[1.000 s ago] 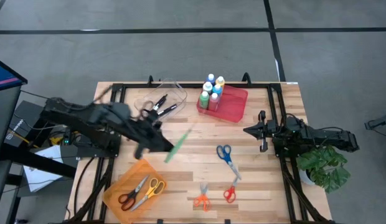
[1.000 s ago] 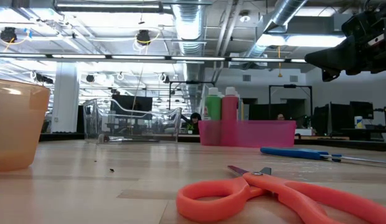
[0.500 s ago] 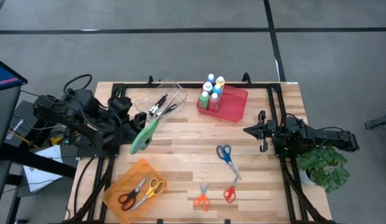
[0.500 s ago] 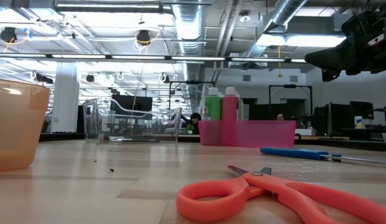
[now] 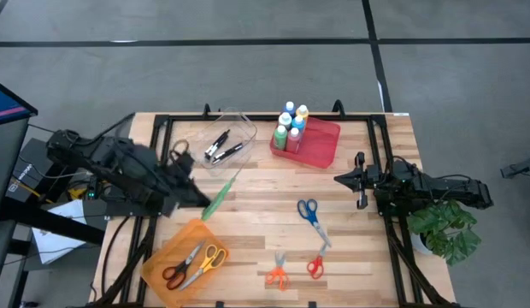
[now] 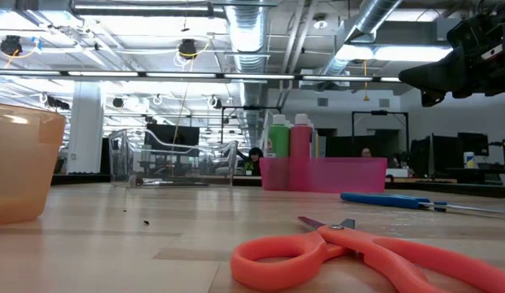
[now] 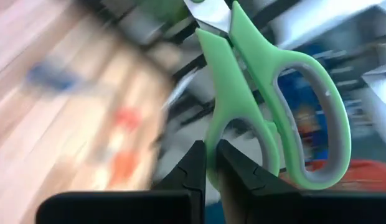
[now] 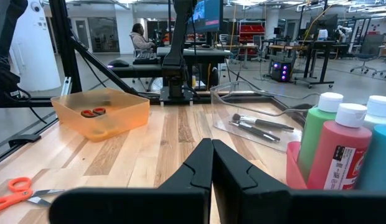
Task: Pick & Place Paint Supplies
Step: Put the black scissors into the orange bin
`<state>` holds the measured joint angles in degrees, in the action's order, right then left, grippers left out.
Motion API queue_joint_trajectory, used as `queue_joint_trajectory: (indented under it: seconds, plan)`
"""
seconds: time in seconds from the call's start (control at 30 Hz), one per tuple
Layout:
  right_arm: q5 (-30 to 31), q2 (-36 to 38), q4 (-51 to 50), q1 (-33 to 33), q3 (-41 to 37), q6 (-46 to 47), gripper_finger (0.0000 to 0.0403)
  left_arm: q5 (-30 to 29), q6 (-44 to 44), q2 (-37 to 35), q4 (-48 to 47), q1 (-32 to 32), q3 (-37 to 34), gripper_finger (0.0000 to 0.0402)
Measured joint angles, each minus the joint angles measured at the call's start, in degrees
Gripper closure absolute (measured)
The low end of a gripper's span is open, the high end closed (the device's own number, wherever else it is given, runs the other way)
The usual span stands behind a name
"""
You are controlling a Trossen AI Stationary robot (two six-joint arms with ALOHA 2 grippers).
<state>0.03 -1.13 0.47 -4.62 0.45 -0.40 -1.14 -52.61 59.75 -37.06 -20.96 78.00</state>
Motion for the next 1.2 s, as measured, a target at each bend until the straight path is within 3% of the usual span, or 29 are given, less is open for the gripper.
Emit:
queue_joint_trajectory:
  seconds: [0.17, 0.37, 0.63, 0.97, 1.2]
  plan:
    - [-0.01, 0.00, 0.00, 0.02, 0.01, -0.01, 0.0403, -2.63, -11.68, 0.07, -19.66, -3.80, -0.02, 0.0386]
    - [0.00, 0.00, 0.00, 0.01, 0.01, -0.01, 0.0403, -6.11, -23.46, 0.16, -30.13, -11.31, -0.02, 0.0386]
    - [0.00, 0.00, 0.00, 0.02, 0.02, -0.02, 0.0403, -10.77, -35.40, 3.76, -36.09, -24.55, -0.02, 0.0386]
    - [0.00, 0.00, 0.00, 0.02, 0.02, 0.00, 0.0403, -11.00, -42.83, 11.73, -37.72, -36.21, -0.02, 0.0385]
    - [-0.01, 0.00, 0.00, 0.00, 0.01, 0.00, 0.0403, -9.08, -51.03, 17.01, -44.67, -42.32, -0.02, 0.0385]
